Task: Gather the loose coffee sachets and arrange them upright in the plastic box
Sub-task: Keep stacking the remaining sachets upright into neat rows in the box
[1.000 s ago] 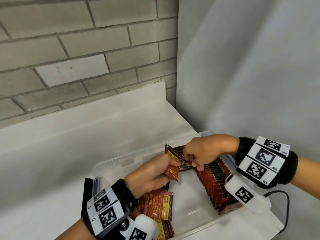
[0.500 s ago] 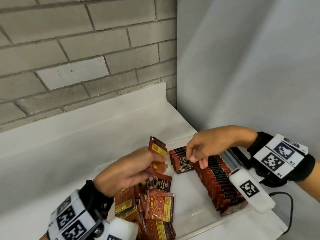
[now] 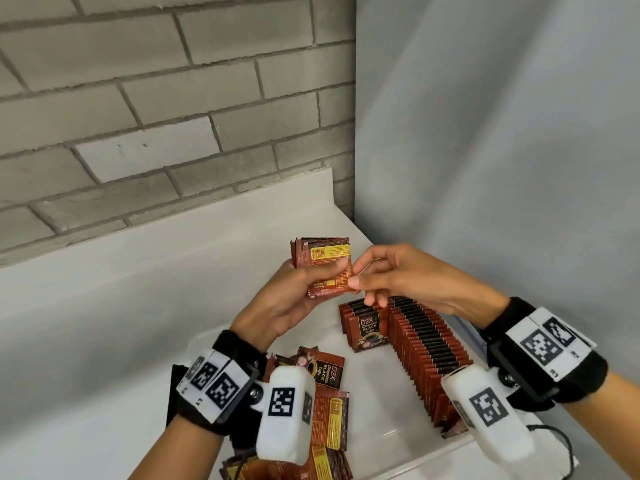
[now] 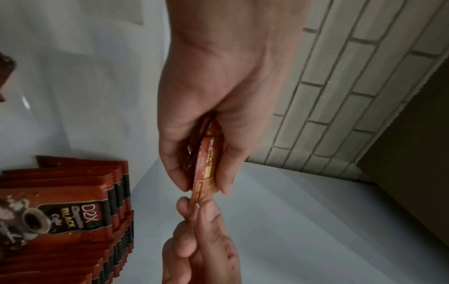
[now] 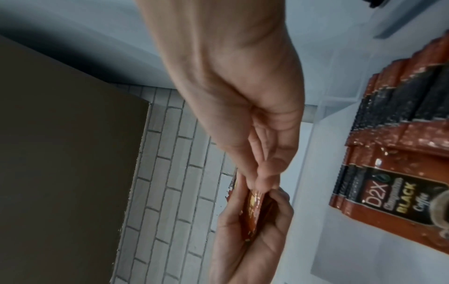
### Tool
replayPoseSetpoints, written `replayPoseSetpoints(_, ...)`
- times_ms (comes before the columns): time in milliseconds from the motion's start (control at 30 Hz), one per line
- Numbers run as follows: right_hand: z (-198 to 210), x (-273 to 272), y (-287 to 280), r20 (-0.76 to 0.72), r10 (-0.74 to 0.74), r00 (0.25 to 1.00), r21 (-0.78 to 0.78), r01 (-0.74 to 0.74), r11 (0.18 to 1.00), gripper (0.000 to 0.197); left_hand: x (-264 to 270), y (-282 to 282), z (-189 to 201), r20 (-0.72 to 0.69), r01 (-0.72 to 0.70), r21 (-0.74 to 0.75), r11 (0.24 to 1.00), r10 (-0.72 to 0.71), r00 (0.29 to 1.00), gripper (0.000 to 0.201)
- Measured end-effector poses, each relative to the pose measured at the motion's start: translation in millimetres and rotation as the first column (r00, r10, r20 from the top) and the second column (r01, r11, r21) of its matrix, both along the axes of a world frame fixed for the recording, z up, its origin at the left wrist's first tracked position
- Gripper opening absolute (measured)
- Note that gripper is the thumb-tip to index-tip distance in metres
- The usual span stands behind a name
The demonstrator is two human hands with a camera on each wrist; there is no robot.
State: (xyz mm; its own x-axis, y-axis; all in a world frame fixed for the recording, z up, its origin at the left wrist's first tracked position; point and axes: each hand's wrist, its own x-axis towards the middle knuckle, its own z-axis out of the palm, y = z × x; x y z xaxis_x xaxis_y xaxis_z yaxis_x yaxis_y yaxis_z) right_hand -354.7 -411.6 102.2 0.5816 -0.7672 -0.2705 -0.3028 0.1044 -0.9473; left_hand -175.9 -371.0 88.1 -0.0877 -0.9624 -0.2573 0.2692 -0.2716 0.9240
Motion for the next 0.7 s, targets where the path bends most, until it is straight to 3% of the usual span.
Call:
replayPoseSetpoints(167, -6, -2, 1, 0.068, -0.095, 0.993, -0.043, 0.098, 0.994, 0.018, -2, 0, -4, -0.132, 0.015, 0.054, 0.998, -0.008, 0.991, 0.034)
replayPoseSetpoints(367, 8, -4, 1, 0.402, -0.291, 0.868, -0.046, 0.336, 0.941, 0.021, 3, 0, -5, -0.370, -0.027, 0.138, 0.990, 0.077, 0.926, 0.065)
replayPoseSetpoints(467, 8, -3, 2, 0.366, -0.270, 0.891, -0.221, 0.365, 0.904, 0.021, 3, 0, -7, -0.422, -0.004, 0.144, 0.990, 0.065, 0.904, 0.073)
replayPoseSetpoints(567, 4, -2, 3, 0.288, -0.245, 0.926, -0.359, 0.341, 0.869, 0.018, 2, 0, -7, -0.435, -0.016, 0.101, 0.995, 0.058, 0.898, 0.056)
replayPoseSetpoints(633, 0, -2, 3, 0.264, -0.220, 0.939, -0.391, 0.313, 0.866, 0.018, 1, -1, -7, -0.429, -0.038, 0.064, 0.997, 0.062, 0.901, 0.030)
replayPoseSetpoints(700, -2, -2, 3, 0.250, -0.203, 0.947, -0.392, 0.291, 0.873, 0.018, 1, -2, -8, -0.396, -0.053, 0.018, 0.998, 0.056, 0.917, 0.022)
